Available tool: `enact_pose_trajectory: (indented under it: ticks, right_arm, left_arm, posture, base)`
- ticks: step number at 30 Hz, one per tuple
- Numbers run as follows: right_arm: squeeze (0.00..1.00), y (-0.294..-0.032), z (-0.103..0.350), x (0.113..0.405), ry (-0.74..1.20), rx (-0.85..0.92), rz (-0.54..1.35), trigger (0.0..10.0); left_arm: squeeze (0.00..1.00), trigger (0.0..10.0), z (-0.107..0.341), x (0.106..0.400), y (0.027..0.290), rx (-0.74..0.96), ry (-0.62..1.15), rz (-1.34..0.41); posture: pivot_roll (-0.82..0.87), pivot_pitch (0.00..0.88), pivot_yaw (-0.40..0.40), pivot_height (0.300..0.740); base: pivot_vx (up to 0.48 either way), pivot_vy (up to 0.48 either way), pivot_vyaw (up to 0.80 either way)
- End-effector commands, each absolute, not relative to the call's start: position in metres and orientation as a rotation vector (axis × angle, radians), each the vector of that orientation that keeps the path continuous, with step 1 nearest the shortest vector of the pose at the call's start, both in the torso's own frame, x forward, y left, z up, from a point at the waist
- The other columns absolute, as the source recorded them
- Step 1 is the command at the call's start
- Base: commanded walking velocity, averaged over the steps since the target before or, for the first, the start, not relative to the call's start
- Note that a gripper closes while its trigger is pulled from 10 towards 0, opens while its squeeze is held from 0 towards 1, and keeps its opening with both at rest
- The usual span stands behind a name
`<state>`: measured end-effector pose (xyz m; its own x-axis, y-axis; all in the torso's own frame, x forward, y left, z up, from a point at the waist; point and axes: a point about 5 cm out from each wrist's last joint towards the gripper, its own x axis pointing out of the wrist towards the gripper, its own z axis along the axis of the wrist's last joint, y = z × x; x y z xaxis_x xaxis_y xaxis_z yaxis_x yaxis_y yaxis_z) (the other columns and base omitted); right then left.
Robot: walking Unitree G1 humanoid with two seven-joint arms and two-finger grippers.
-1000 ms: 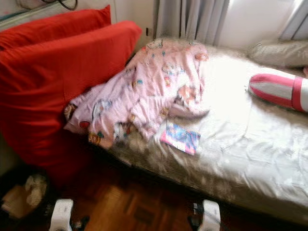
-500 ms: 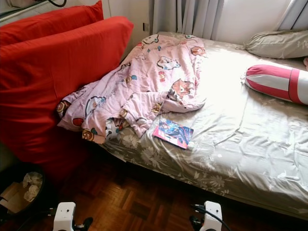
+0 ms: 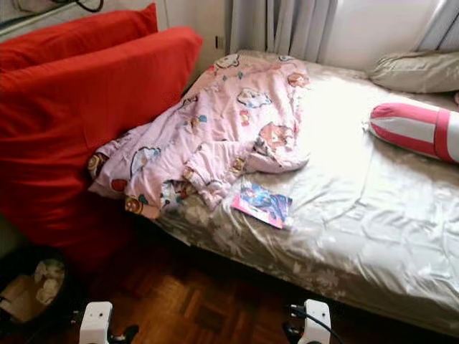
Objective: Clean up the room
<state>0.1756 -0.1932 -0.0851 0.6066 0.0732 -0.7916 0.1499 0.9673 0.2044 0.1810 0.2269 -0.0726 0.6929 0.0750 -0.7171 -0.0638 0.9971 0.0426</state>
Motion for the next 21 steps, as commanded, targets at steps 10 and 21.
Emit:
enact_pose_trajectory:
  ticks: [10,21]
  right_arm:
    - [0.0,-0.2,-0.088,0.167,0.947,0.241,-0.034,10.0]
    - [0.0,-0.199,-0.087,0.169,0.941,0.252,-0.049,10.0]
  left_arm:
    - [0.0,10.0,-0.076,0.175,0.226,-0.005,0.831,0.077]
    - [0.0,10.0,-0.074,0.18,0.223,-0.005,0.813,0.065]
  posture:
    - [0.14,0.047,-0.052,0.74]
    - [0.14,0.074,-0.055,0.74]
  base:
    - [0.321,0.0,0.0]
    - [0.327,0.0,0.0]
